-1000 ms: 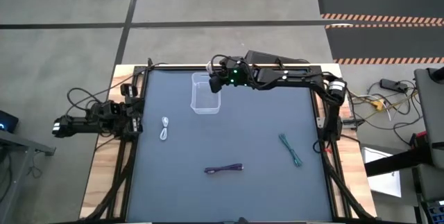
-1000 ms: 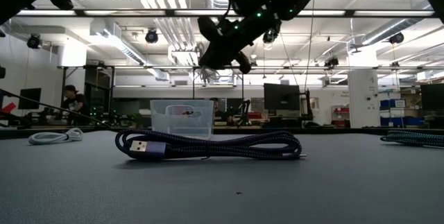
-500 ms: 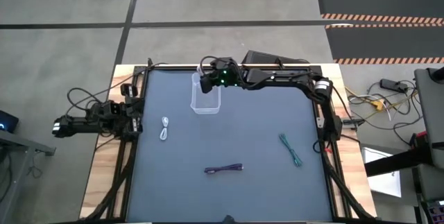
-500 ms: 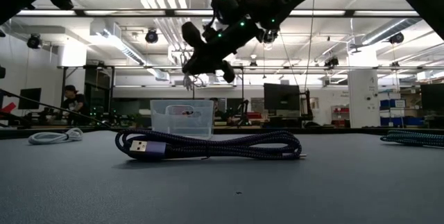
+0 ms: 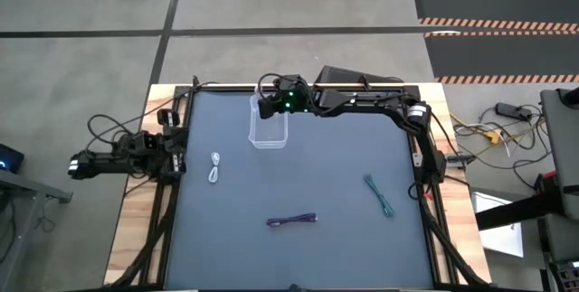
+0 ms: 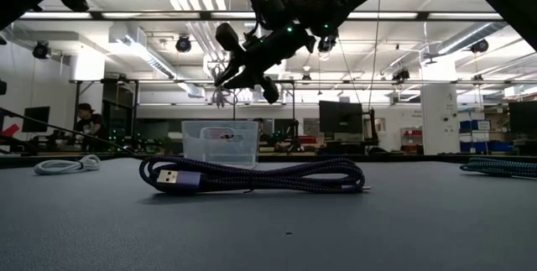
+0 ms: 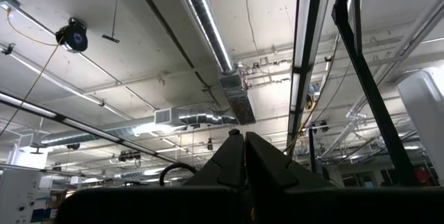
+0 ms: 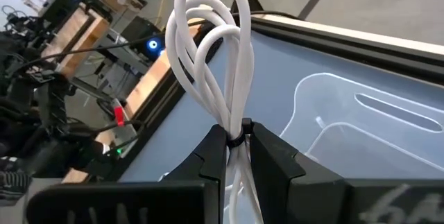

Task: Pick and place USB-C Cables
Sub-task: Put the right white charger cable into the transparent bin

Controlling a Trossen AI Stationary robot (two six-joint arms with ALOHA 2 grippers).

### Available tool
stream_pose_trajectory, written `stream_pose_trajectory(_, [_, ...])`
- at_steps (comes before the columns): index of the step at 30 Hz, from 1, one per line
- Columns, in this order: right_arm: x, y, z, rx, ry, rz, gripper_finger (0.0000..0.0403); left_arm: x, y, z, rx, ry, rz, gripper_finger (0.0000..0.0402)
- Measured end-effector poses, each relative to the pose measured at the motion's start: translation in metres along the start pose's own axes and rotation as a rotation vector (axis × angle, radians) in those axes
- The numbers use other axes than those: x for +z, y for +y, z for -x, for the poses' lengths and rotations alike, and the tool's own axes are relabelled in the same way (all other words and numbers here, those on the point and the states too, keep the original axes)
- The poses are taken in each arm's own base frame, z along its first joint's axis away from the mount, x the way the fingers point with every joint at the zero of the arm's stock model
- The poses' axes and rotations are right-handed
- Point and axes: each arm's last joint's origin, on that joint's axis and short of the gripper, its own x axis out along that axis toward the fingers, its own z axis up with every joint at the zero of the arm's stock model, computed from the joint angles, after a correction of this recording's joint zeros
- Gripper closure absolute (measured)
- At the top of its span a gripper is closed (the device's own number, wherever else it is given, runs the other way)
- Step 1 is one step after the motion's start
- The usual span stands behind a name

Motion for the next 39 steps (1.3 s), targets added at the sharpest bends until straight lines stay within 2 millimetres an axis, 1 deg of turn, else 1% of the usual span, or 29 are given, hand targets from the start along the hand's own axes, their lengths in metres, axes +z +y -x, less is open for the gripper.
stream_pose_trajectory(11, [-0.007,-0.007,-0.003,-0.051,0.043,-0.001,0.0365,0.000,0.000,0.000,0.000,0.000,0.000,0.0402])
stream_pose_trajectory(23, [-0.010,-0.013,-0.003,-0.139,0.027,0.009,0.0365,0.000,0.000,0.000,-0.001,0.000,0.000,0.0402])
stream_pose_trajectory(35, [-0.011,-0.013,-0.003,-0.145,0.019,-0.012,0.0365,0.000,0.000,0.000,0.000,0.000,-0.001,0.0402])
stream_pose_trajectory(39, [-0.007,-0.010,-0.003,-0.134,0.006,-0.012,0.0365,0.000,0.000,0.000,-0.001,0.000,0.000,0.0402])
